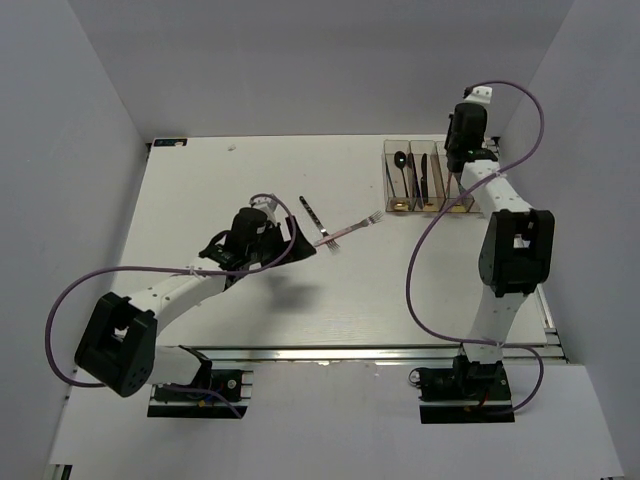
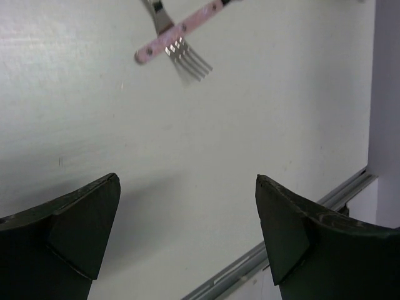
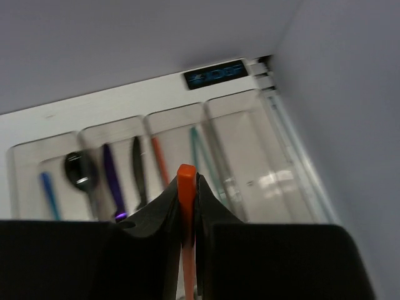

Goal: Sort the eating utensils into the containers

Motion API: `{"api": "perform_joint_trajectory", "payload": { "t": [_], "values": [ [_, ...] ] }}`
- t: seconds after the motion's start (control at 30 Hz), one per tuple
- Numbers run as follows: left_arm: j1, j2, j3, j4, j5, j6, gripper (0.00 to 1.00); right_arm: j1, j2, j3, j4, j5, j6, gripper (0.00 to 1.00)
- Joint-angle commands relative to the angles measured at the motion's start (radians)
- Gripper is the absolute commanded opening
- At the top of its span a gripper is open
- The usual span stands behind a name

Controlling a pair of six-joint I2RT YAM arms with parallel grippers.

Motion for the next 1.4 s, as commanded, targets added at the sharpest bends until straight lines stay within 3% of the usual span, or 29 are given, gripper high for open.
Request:
{"api": "perform_joint_trajectory", "payload": {
  "t": [0.0, 0.43, 0.47, 0.5, 0.53, 0.63, 0.7, 0.93, 1.1, 1.27, 1.3, 1.37],
  "values": [
    [-0.017, -0.043, -0.049, -0.053, 0.057, 0.021, 0.98, -0.046, 0.083, 0.181, -0.039, 0.117, -0.132, 0.0],
    [-0.095, -0.052, -0.054, -0.048, 0.028, 0.025, 0.98, -0.089, 0.315, 0.372, -0.02, 0.069, -0.129, 0.0],
    [-0.095, -0.055, -0.049, -0.065, 0.016, 0.025, 0.98, -0.089, 0.323, 0.371, -0.028, 0.068, -0.119, 0.03],
    [-0.095, -0.059, -0.041, -0.077, 0.001, 0.025, 0.98, -0.089, 0.321, 0.36, -0.028, 0.065, -0.11, 0.15],
    [-0.095, -0.066, -0.023, -0.091, -0.036, 0.028, 0.98, -0.089, 0.315, 0.346, -0.025, 0.063, -0.1, 0.45],
    [-0.095, -0.067, 0.018, -0.143, -0.093, 0.039, 0.98, -0.089, 0.274, 0.29, -0.005, 0.045, -0.061, 0.68],
    [-0.097, -0.069, 0.035, -0.171, -0.11, 0.042, 0.98, -0.087, 0.248, 0.3, -0.038, 0.037, -0.038, 0.89],
    [-0.097, -0.046, 0.158, -0.31, -0.207, 0.099, 0.98, -0.057, 0.082, 0.336, -0.187, 0.088, 0.011, 0.89],
    [-0.1, 0.132, 0.427, -0.453, -0.21, 0.266, 0.98, -0.049, -0.068, 0.302, -0.385, -0.067, 0.123, 0.89],
    [-0.114, 0.408, 0.717, -0.557, -0.228, 0.533, 0.98, -0.049, -0.431, -0.214, -0.268, -0.223, 0.248, 0.89],
    [-0.133, 0.451, 0.768, -0.557, -0.29, 0.62, 0.98, -0.049, -0.485, -0.286, -0.244, -0.254, 0.252, 0.89],
    [-0.146, 0.546, 0.842, -0.504, -0.277, 0.694, 0.98, -0.049, -0.628, -0.441, -0.238, -0.3, 0.281, 0.89]
  ]
}}
